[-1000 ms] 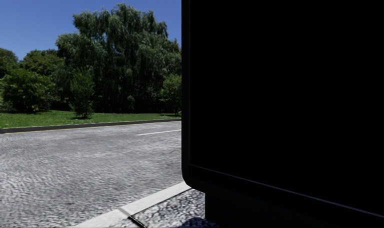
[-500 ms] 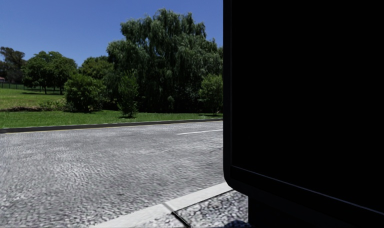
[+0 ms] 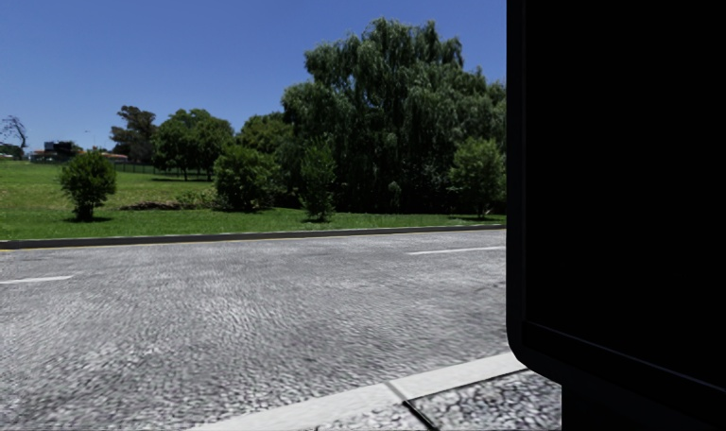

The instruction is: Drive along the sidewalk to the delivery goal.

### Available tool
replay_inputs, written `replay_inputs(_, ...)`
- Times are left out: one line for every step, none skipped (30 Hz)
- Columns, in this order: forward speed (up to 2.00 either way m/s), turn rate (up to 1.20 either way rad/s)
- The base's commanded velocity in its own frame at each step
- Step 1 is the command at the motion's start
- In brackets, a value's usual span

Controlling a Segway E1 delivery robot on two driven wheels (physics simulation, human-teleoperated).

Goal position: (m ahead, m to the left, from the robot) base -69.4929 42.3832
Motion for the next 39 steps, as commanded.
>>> replay_inputs(0.0,0.53)
replay_inputs(0.0,0.53)
replay_inputs(0.0,0.53)
replay_inputs(0.0,0.53)
replay_inputs(0.0,0.53)
replay_inputs(0.0,0.53)
replay_inputs(0.0,0.53)
replay_inputs(0.0,0.53)
replay_inputs(0.0,0.53)
replay_inputs(0.0,0.53)
replay_inputs(0.0,0.53)
replay_inputs(0.0,0.53)
replay_inputs(0.0,0.53)
replay_inputs(0.0,0.53)
replay_inputs(0.0,0.53)
replay_inputs(0.0,0.53)
replay_inputs(0.0,0.53)
replay_inputs(0.0,0.53)
replay_inputs(0.0,0.53)
replay_inputs(0.0,0.53)
replay_inputs(0.0,0.53)
replay_inputs(0.0,0.53)
replay_inputs(0.0,0.53)
replay_inputs(0.0,0.53)
replay_inputs(0.0,0.53)
replay_inputs(0.0,0.53)
replay_inputs(0.0,0.53)
replay_inputs(0.0,0.53)
replay_inputs(0.0,0.53)
replay_inputs(0.0,0.53)
replay_inputs(0.0,0.53)
replay_inputs(0.0,0.53)
replay_inputs(0.0,0.53)
replay_inputs(0.0,0.53)
replay_inputs(0.0,0.53)
replay_inputs(0.0,0.53)
replay_inputs(0.0,0.53)
replay_inputs(0.0,0.55)
replay_inputs(0.0,0.6)
